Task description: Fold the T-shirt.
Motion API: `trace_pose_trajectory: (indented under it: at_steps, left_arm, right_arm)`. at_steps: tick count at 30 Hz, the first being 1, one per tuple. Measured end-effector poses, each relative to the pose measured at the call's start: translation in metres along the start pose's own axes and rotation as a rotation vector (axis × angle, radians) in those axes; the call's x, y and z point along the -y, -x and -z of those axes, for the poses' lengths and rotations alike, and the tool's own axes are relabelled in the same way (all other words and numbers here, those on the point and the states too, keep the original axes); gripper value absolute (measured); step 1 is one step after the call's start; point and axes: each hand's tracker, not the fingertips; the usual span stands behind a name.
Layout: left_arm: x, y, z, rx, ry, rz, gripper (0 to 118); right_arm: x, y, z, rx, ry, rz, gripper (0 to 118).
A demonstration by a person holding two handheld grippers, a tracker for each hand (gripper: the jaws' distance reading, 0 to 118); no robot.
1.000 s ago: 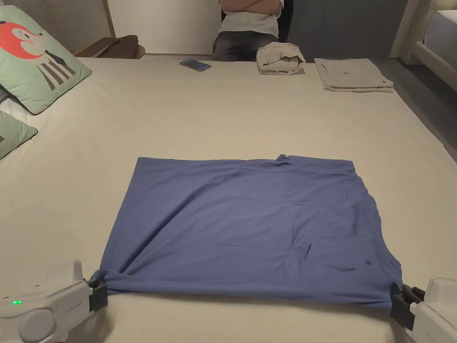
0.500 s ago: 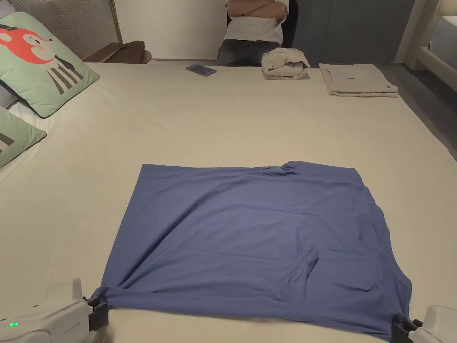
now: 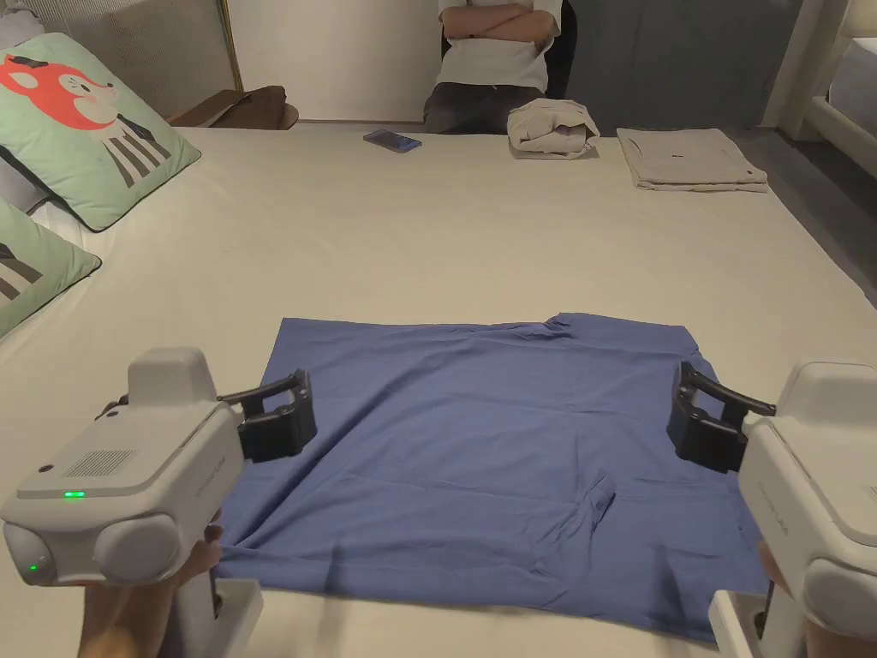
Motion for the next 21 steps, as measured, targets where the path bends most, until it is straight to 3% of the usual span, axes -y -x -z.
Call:
trace_pose_trajectory:
  at_steps: [5,7,8,9,12,13,14,15,21]
  left_arm:
    - [-0.002,-0.022,0.004,-0.019,-0.113,0.035,107]
    - [0.0,-0.027,0.006,-0.02,-0.138,0.058,99]
    - [0.002,-0.029,0.005,-0.015,-0.145,0.074,83]
    - [0.004,-0.031,0.004,-0.009,-0.161,0.088,52]
    - [0.009,-0.037,0.009,-0.023,-0.149,0.137,26]
    - [0.011,-0.037,0.01,-0.028,-0.145,0.146,9]
    - [0.013,-0.037,0.012,-0.021,-0.146,0.141,1]
    - [0.014,-0.036,0.013,-0.009,-0.14,0.143,0]
    - [0.016,-0.035,0.017,0.009,-0.11,0.111,0]
  right_arm:
    - [-0.001,0.019,-0.002,0.023,-0.057,-0.05,94]
    - [0.001,0.022,-0.001,0.018,-0.068,-0.067,76]
    - [0.001,0.023,-0.002,0.022,-0.072,-0.069,65]
    - [0.001,0.023,-0.002,0.021,-0.078,-0.07,46]
    - [0.001,0.024,-0.003,0.027,-0.09,-0.079,27]
    - [0.001,0.025,-0.003,0.027,-0.091,-0.083,14]
    - [0.002,0.025,-0.003,0.03,-0.098,-0.091,4]
    - [0.003,0.024,-0.005,0.031,-0.112,-0.09,0]
    - [0.001,0.024,-0.006,0.031,-0.117,-0.093,0]
